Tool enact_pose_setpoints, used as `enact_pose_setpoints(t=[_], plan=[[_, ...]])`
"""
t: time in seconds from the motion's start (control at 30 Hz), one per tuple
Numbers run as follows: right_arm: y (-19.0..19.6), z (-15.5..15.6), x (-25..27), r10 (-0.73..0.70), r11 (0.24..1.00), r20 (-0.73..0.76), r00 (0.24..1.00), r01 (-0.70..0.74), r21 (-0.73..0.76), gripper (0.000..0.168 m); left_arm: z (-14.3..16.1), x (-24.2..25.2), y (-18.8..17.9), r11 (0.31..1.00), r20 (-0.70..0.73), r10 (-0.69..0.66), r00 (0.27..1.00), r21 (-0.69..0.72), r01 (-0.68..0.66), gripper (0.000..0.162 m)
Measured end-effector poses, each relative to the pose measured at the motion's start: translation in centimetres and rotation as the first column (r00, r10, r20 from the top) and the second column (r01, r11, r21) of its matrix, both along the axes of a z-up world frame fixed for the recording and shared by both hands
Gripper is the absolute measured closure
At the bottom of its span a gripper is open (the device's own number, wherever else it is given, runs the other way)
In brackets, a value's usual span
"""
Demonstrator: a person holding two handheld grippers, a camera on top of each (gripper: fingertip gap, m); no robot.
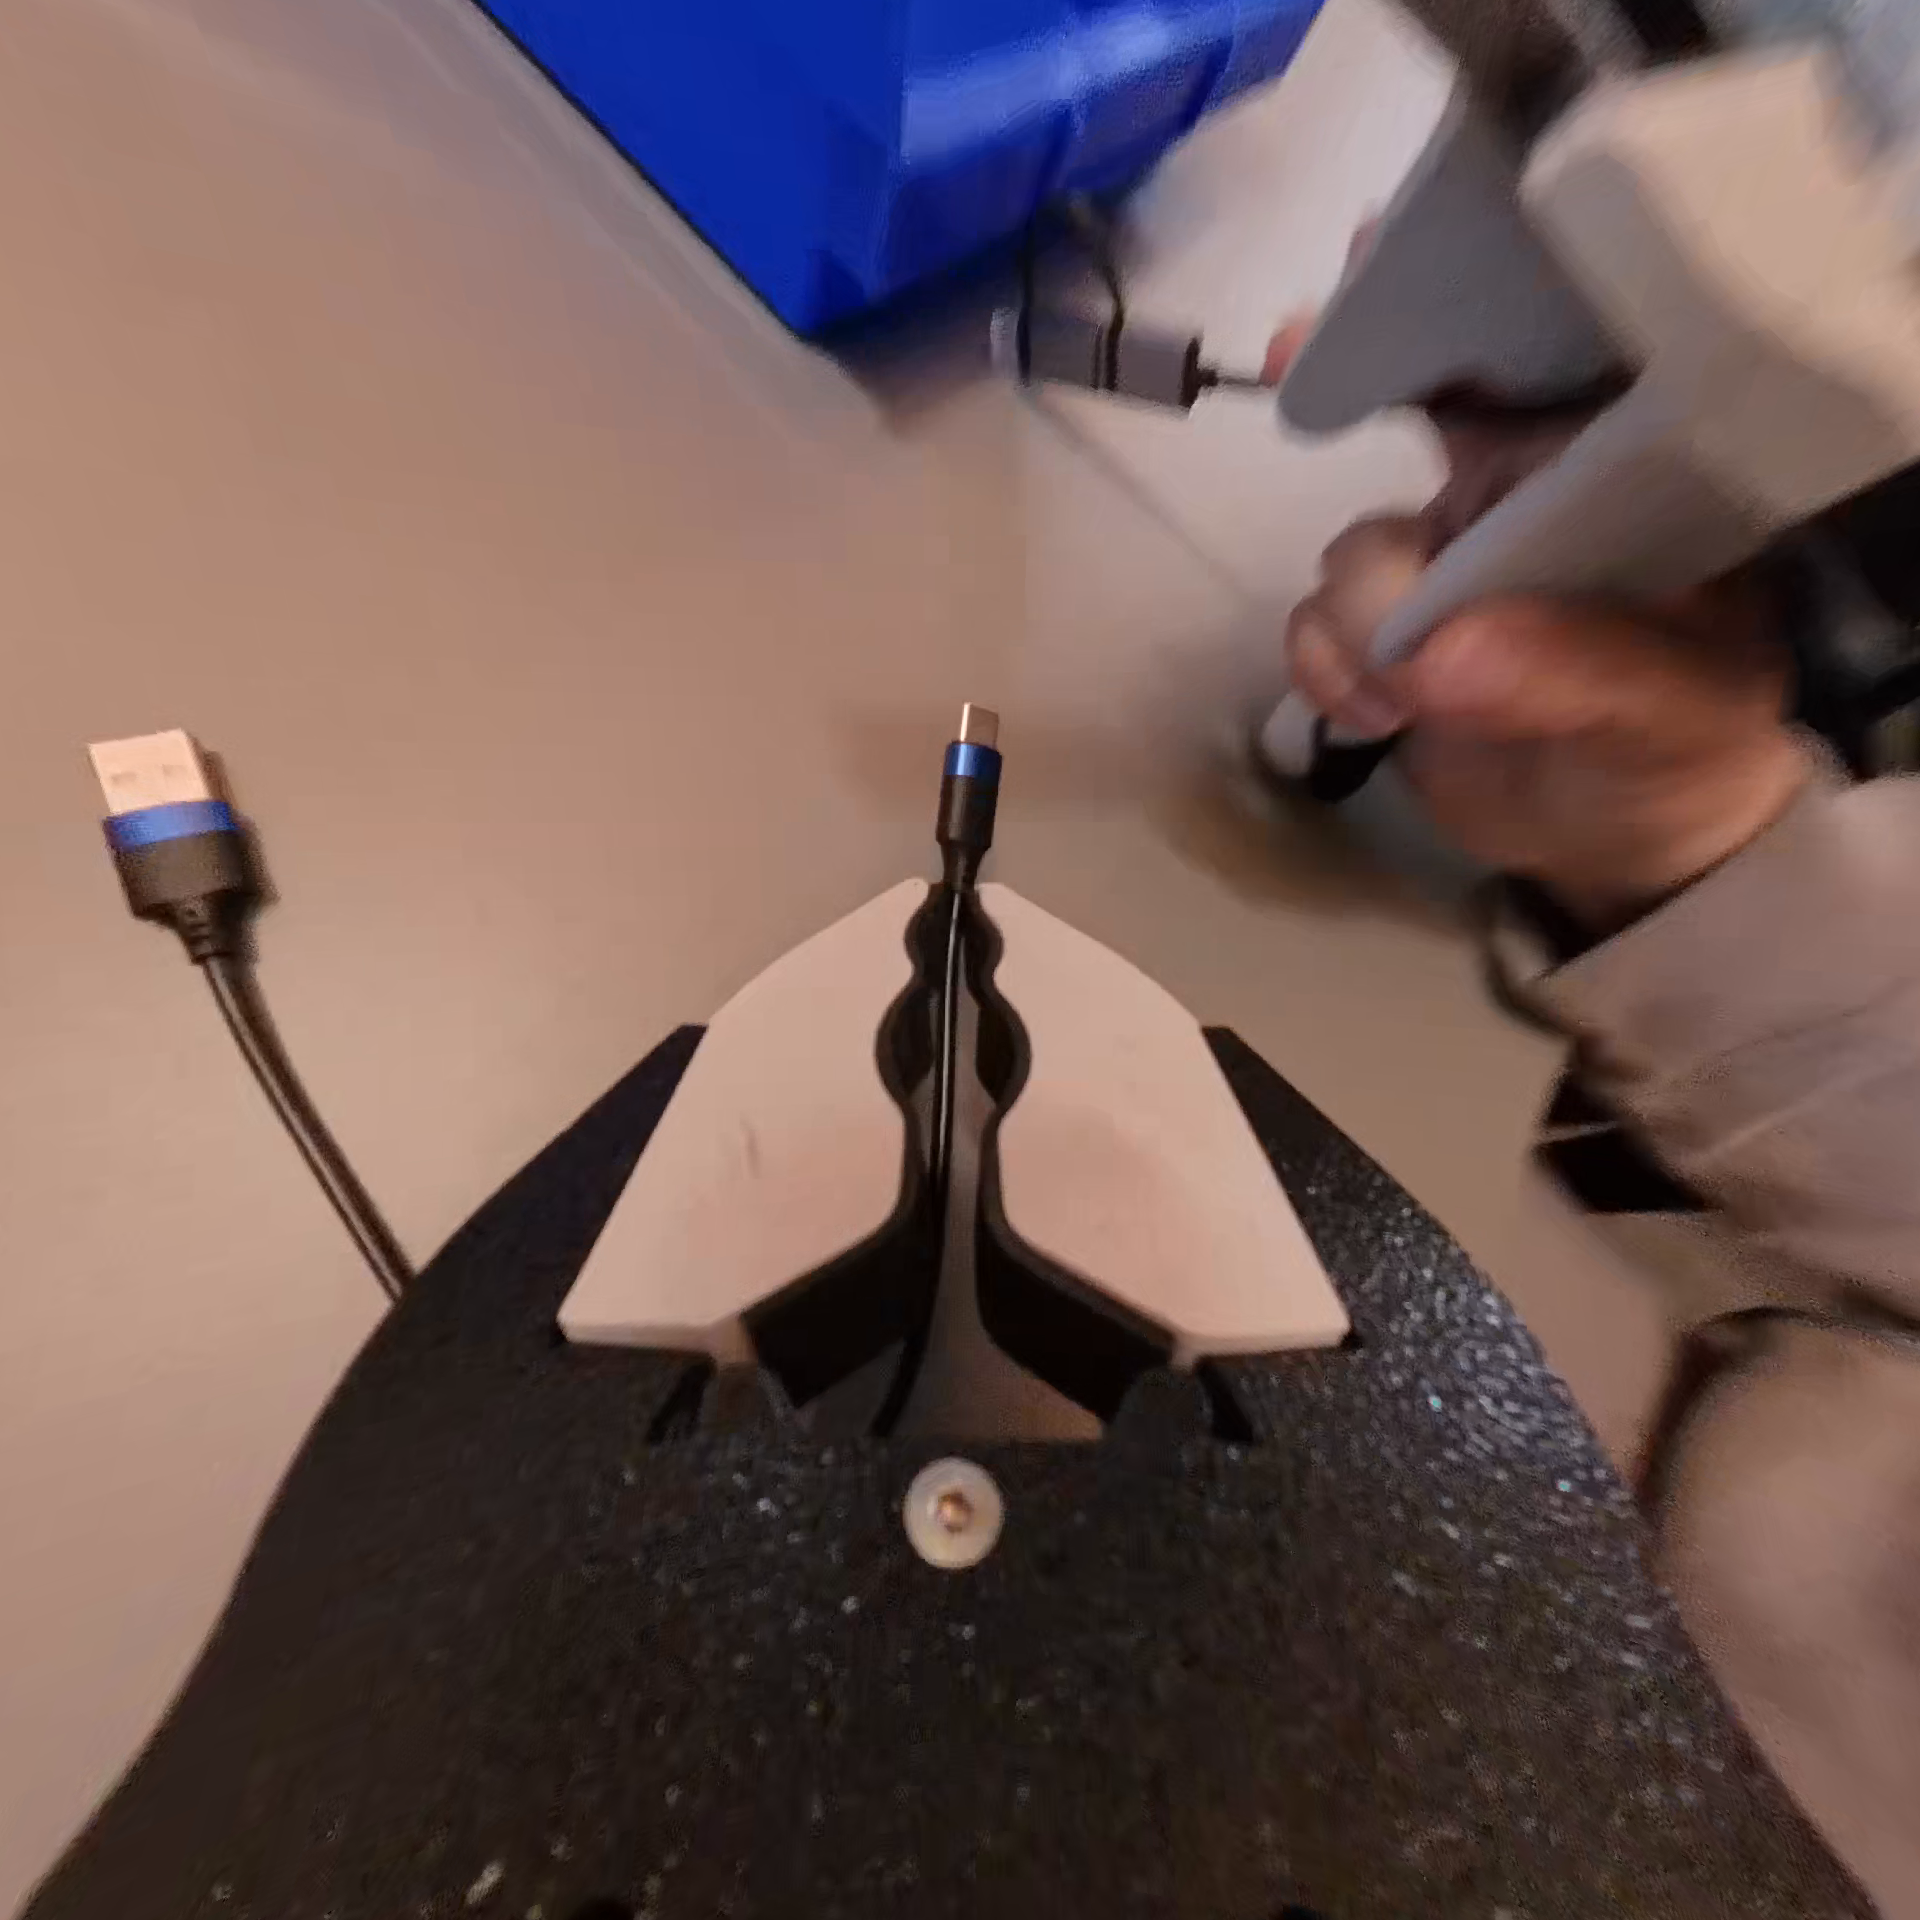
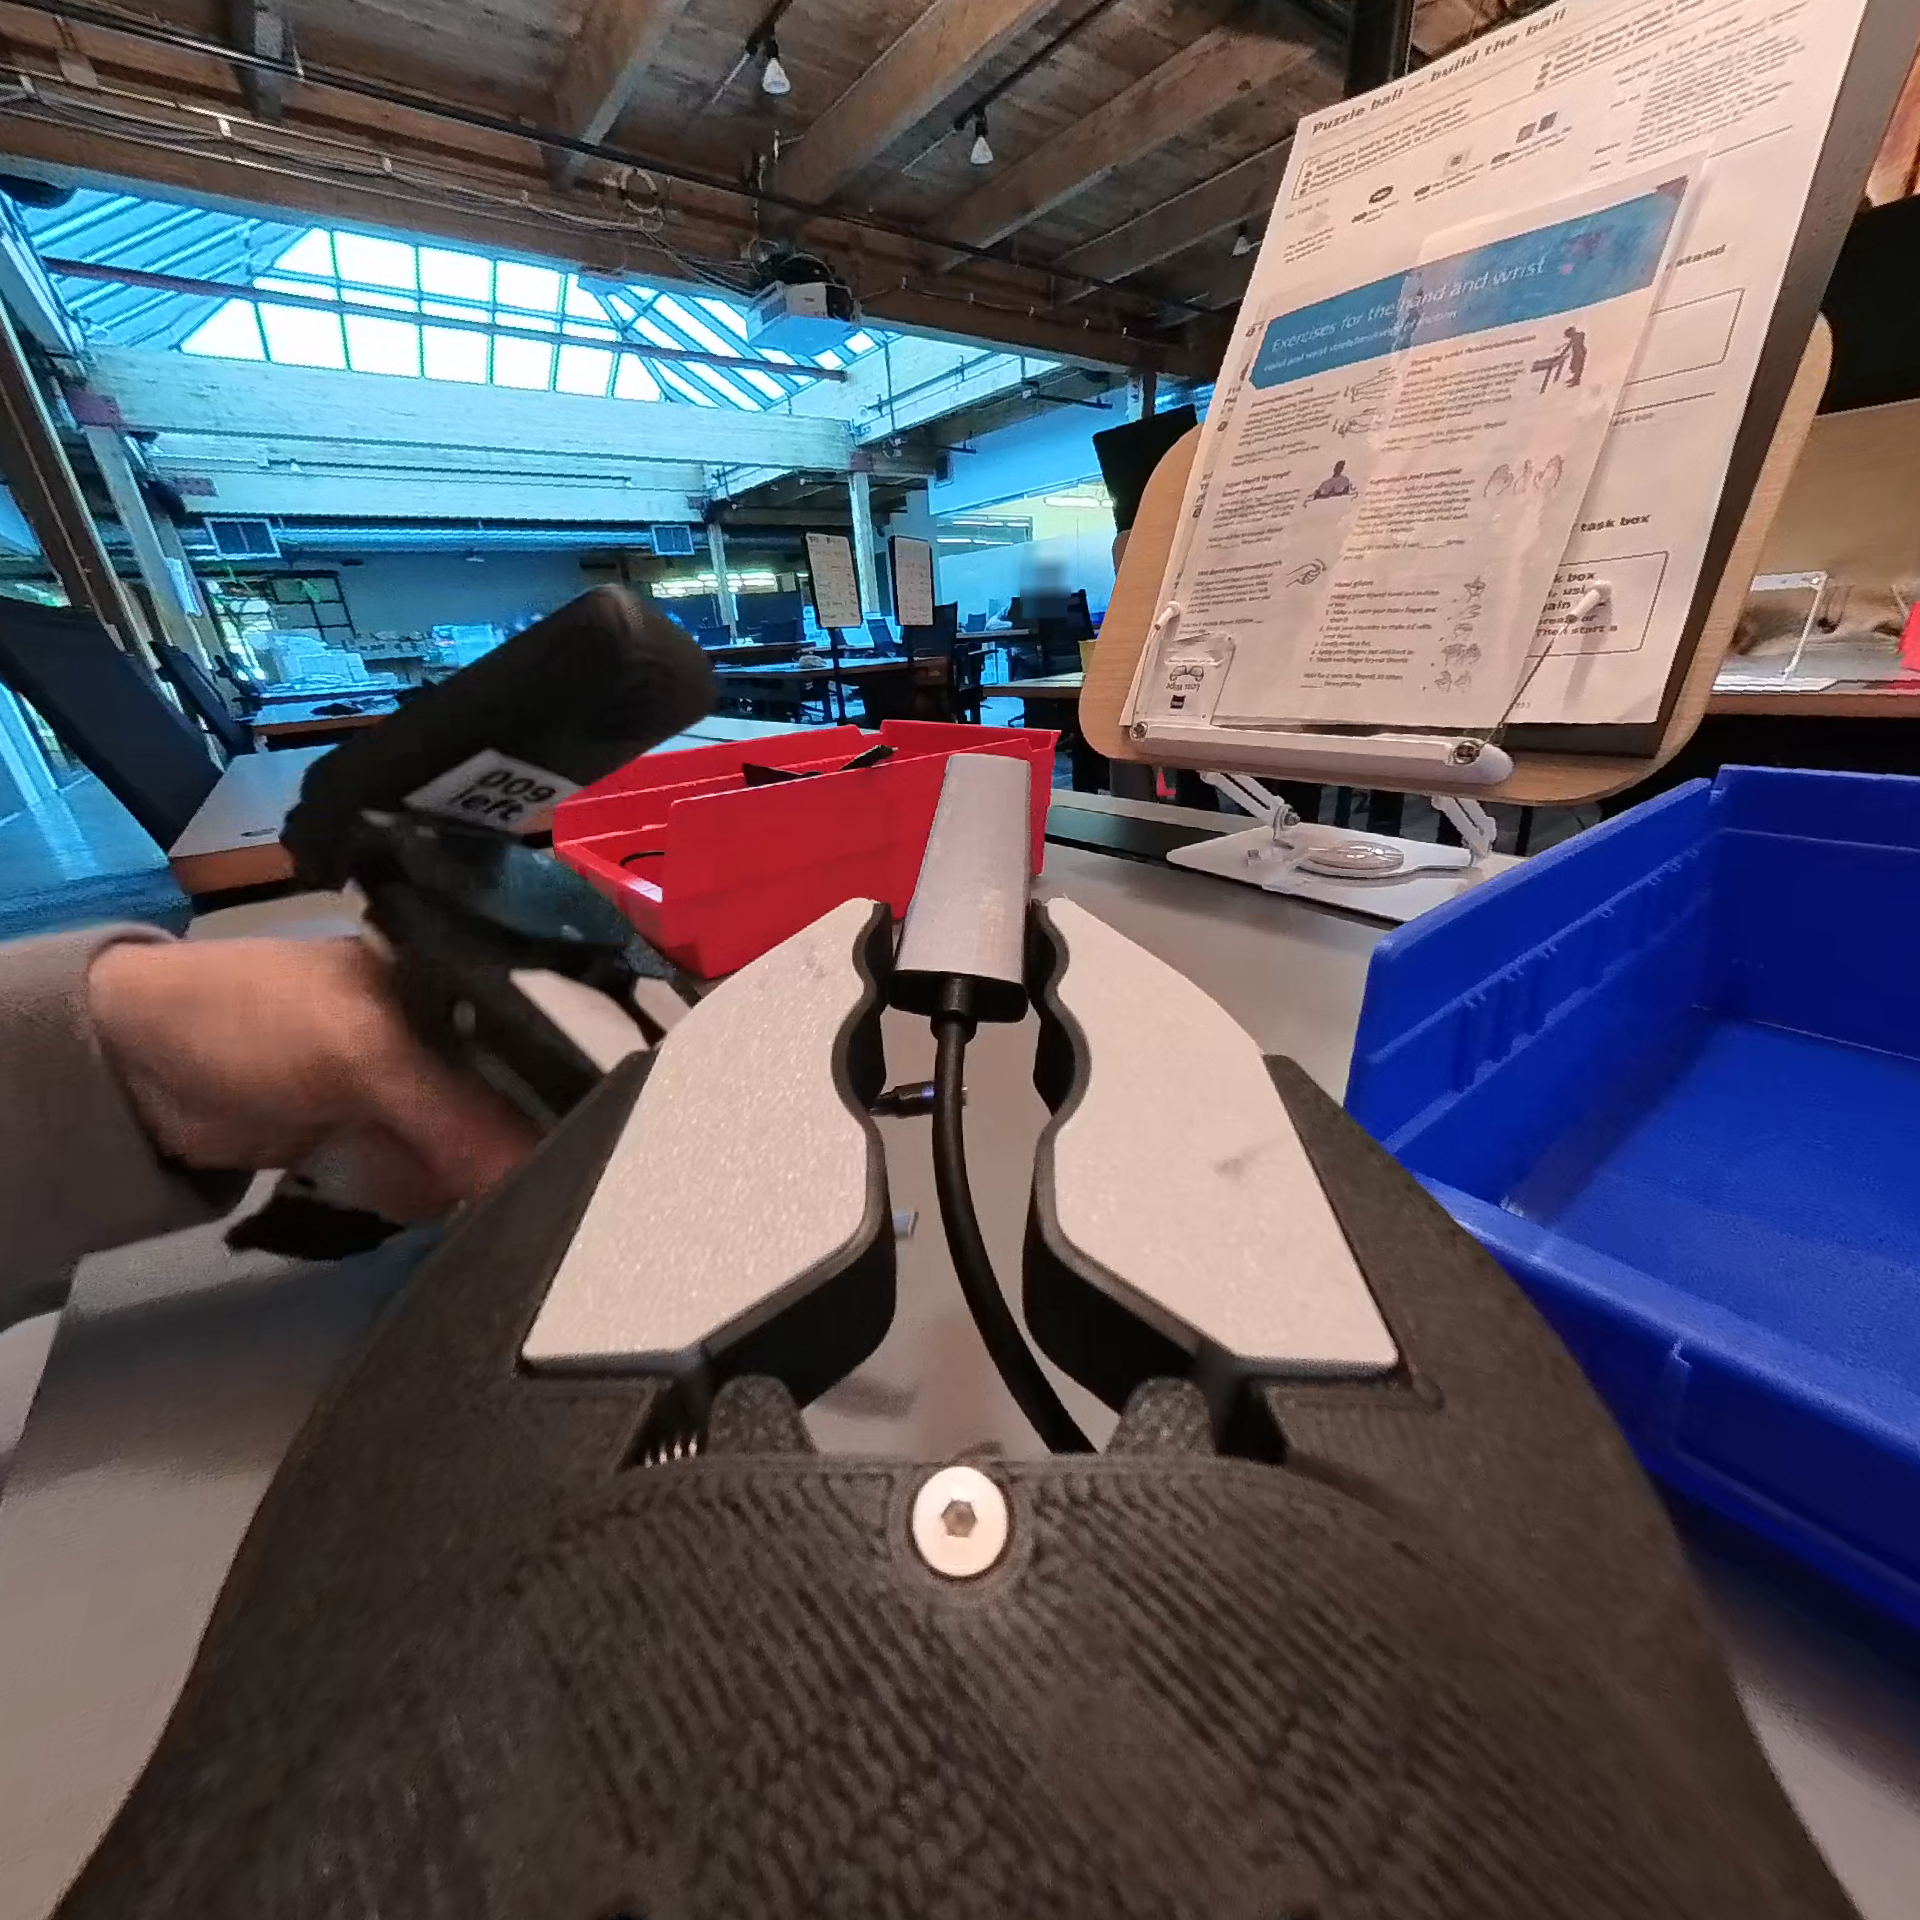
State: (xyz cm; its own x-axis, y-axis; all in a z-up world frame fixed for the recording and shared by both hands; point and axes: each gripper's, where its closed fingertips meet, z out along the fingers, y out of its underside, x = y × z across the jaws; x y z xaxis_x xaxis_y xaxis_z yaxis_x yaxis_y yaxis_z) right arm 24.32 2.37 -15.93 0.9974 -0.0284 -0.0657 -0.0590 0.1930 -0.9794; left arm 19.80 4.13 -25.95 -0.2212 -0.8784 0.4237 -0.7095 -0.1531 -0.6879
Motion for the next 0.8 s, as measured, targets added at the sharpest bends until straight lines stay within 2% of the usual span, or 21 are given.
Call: enact_pose_setpoints(t=[0.03, 0.13, 0.27, 0.37, 0.8], plan=[[0.0, 0.0, -0.1, 0.007, 1.0, 0.002, 1.0, -0.007, 0.001, 0.143, 0.9, -0.1, -0.1, 0.997, 0.0, 0.016, 1.0, -0.081, -0.016, 0.159], [0.1, -0.1, -0.3, 0.025, 1.0, 0.003, 1.0, -0.025, -0.006, 0.143, 3.3, -0.5, 0.0, 0.983, 0.003, 0.025, 1.0, -0.181, -0.024, 0.159], [0.2, -0.1, -0.5, 0.019, 1.0, 0.02, 1.0, -0.018, -0.016, 0.144, 6.4, -1.1, 0.0, 0.988, 0.025, 0.013, 1.0, -0.155, -0.009, 0.16], [0.4, -0.3, -0.7, 0.009, 0.999, 0.049, 0.999, -0.007, -0.036, 0.144, 7.6, -1.2, 0.0, 0.99, 0.023, 0.001, 1.0, -0.139, 0.002, 0.159], [1.0, -0.9, -2.2, 0.02, 0.996, 0.166, 0.986, -0.005, -0.085, 0.144, 7.6, -1.2, 1.0, 0.994, -0.012, 0.009, 1.0, -0.107, -0.01, 0.16]])
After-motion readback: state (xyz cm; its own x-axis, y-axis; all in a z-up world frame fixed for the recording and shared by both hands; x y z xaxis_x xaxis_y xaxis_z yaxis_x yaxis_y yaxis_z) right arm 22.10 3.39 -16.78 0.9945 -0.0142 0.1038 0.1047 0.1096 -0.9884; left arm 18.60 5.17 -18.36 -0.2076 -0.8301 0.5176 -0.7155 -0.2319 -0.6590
